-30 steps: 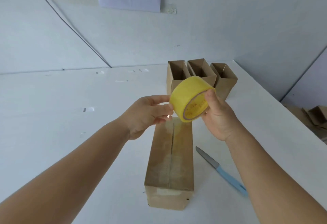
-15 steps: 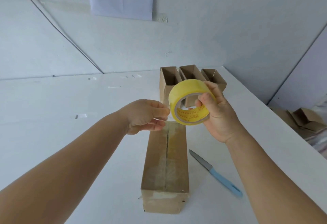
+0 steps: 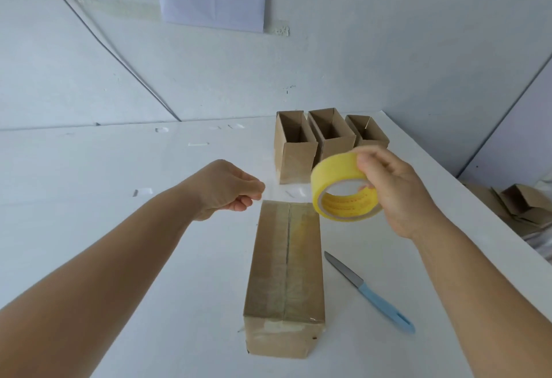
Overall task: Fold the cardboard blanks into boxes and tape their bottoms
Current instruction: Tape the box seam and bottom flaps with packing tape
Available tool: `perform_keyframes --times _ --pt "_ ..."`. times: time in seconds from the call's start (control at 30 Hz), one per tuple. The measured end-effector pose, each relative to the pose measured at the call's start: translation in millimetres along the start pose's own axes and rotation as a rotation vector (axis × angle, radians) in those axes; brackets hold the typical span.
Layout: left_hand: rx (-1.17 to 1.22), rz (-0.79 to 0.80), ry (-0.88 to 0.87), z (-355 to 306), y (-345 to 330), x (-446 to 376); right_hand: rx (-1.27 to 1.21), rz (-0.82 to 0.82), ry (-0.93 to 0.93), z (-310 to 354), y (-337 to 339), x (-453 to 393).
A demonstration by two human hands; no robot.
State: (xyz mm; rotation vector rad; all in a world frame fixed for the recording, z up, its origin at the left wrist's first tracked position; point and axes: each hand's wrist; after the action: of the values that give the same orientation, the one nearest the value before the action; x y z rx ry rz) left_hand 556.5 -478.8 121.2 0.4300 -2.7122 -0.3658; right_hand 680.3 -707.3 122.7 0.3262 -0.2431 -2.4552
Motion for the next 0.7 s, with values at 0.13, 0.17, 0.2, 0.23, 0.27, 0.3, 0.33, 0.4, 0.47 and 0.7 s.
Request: perform_keyframes --times 0.13,0.17,0.2,0.23,0.27,0.3,0.33,0.4,0.47,0.7 --pt "-0.138 0.022 0.015 6.0 8.7 -4.6 0.24 0.073 -0.075 -6.9 10.7 6.3" --pt "-0.165 0.022 0.018 7.0 9.4 -6.3 0.302 0.082 -0.099 -7.2 11.4 7.4" --pt "-0.181 0.022 0.023 7.7 10.4 -8.2 0.361 0.082 -0.126 -7.8 11.8 8.1" --pt "-0.193 0.027 0.026 7.8 11.5 -10.1 0.418 0.076 -0.148 -8.1 12.2 8.3" --pt "-0.208 0.035 0.029 7.7 12.4 -12.0 0.465 0.075 -0.167 -8.5 12.2 8.3" --pt "-0.225 0.04 0.032 7.6 12.9 -13.7 0.505 0.075 -0.185 -9.5 11.5 7.9" --pt "-0.241 0.04 0.036 7.6 13.0 -15.5 0.543 0.074 -0.2 -10.7 10.4 7.3" --pt "-0.265 0.035 0.042 8.2 12.0 -19.2 0.606 0.068 -0.227 -12.6 7.4 5.8" --pt "-0.282 0.032 0.051 11.2 11.0 -21.7 0.622 0.073 -0.25 -14.1 4.8 4.2" --pt "-0.282 0.047 0.085 18.3 7.8 -26.1 0.617 0.125 -0.267 -24.8 4.4 0.9"
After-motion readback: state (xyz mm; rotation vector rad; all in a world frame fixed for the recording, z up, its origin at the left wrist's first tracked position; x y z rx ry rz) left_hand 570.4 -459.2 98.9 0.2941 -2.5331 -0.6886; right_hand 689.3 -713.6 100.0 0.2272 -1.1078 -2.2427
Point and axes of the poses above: each hand's wrist, its own x-axis away from the middle knuckle, its own y-axis out of the back of the hand, z = x × y, and after that the axes turned 6 degrees about z, right-handed
